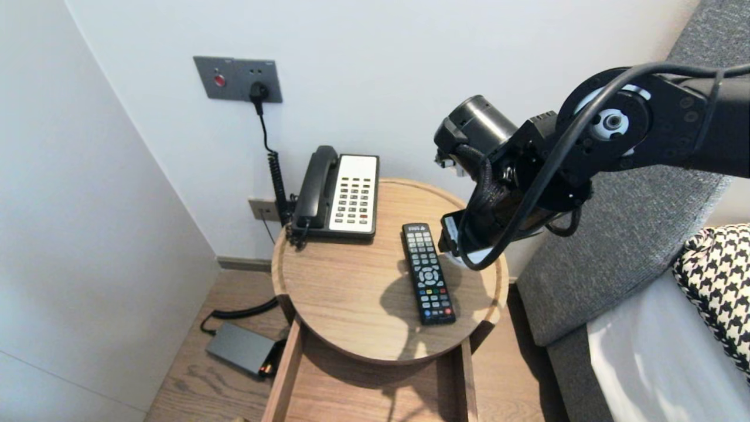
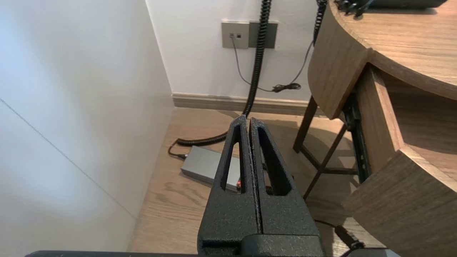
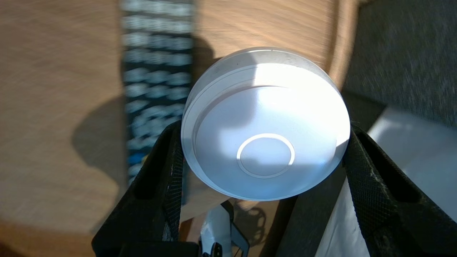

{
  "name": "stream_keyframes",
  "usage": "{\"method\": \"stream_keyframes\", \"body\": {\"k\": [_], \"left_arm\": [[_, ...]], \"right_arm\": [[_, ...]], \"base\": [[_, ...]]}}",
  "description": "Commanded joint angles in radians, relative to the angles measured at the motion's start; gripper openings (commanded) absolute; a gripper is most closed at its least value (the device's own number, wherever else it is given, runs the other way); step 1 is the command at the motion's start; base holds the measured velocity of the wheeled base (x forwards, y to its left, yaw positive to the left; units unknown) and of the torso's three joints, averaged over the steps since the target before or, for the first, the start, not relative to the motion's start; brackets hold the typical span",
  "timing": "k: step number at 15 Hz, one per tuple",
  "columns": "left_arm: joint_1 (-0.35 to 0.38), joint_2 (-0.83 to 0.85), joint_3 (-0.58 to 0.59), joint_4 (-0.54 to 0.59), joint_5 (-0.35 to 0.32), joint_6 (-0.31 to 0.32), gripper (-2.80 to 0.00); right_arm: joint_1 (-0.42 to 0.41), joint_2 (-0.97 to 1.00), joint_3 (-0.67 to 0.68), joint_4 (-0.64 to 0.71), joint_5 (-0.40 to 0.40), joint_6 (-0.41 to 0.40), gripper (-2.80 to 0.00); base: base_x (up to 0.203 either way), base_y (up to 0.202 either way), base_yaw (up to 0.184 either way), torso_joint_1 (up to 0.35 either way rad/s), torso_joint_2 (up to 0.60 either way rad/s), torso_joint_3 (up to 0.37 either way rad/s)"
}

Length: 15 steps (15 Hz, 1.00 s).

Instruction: Take the remote control out of the drawer one by one and place them on the table

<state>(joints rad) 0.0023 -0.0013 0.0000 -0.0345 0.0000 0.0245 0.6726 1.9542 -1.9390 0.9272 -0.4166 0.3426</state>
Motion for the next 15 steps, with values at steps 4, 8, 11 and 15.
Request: {"method": "stream_keyframes", "body": {"k": [4,8,11,15], "left_arm": [[0.001,0.0,0.012,-0.001,0.0,0.0,-2.8],[-0.001,0.0,0.012,0.0,0.0,0.0,-2.8],[0.001,0.0,0.01,-0.001,0.0,0.0,-2.8],[-0.001,0.0,0.012,-0.001,-0.002,0.0,-2.8]], "right_arm": [[-0.078,0.057,0.0,0.036,0.009,0.082,-2.8],[-0.068,0.061,0.0,0.05,0.041,0.109,-2.8],[-0.065,0.06,0.0,0.054,0.095,0.162,-2.8],[-0.065,0.063,0.0,0.075,0.167,0.21,-2.8]], "base": [[0.0,0.0,0.0,0.0,0.0,0.0],[0.0,0.0,0.0,0.0,0.0,0.0],[0.0,0.0,0.0,0.0,0.0,0.0],[0.0,0.0,0.0,0.0,0.0,0.0]]}}
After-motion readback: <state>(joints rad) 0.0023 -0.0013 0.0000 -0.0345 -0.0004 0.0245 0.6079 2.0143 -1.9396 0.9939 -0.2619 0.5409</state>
